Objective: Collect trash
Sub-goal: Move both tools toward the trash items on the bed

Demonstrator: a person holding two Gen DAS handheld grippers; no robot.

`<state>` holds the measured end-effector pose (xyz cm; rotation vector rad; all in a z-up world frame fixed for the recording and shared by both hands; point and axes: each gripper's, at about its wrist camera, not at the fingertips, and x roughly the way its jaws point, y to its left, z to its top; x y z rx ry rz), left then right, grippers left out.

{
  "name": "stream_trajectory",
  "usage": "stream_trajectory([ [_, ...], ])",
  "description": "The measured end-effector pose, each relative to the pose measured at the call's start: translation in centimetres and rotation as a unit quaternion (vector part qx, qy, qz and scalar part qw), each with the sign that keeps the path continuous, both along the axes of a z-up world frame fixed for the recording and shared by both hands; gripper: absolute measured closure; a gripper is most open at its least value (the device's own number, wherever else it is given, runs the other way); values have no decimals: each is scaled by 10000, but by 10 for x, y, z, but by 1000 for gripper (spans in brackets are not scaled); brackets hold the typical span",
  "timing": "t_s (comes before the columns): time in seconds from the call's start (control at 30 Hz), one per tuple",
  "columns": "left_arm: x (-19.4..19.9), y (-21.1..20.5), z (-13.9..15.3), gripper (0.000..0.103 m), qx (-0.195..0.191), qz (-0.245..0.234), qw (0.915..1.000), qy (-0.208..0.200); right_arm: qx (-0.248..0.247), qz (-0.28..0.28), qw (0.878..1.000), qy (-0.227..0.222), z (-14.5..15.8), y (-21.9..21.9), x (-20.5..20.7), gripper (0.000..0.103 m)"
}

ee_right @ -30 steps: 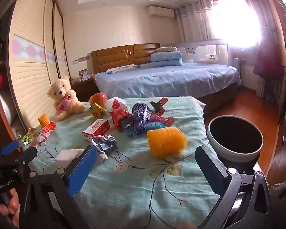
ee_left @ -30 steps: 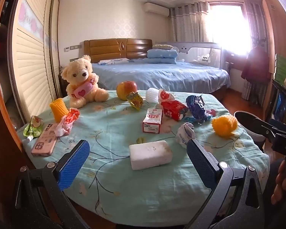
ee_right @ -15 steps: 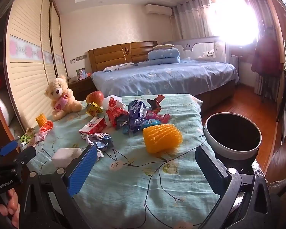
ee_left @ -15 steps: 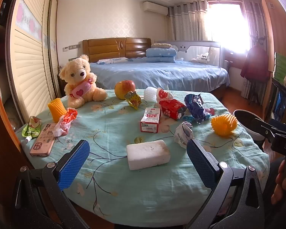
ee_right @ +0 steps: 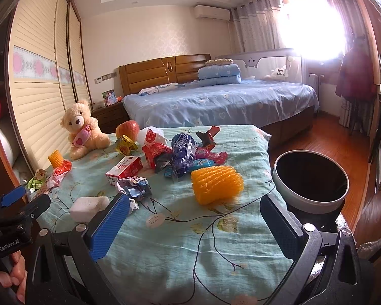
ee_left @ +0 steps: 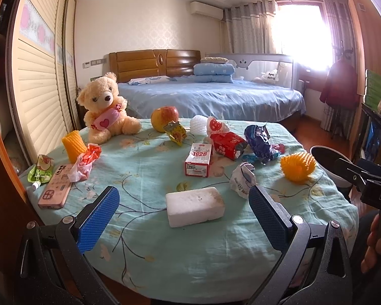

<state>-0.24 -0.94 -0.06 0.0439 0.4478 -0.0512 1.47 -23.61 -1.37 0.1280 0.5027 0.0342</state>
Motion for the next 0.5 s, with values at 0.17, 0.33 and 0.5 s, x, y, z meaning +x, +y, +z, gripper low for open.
stream_trajectory([
  [0.17, 1, -1, 0, 0, -11, -5, 10000, -6, 3, 4, 10000, -14, 0, 0, -1, 0],
  [0.33, 2, -2, 1, 0, -27, -7, 10000, -9, -6, 25, 10000, -2, 0, 1, 0, 0],
  [0.5, 2, -5, 3, 0, -42, -31, 10000, -3, -10, 22, 10000, -8, 1, 2, 1, 0],
])
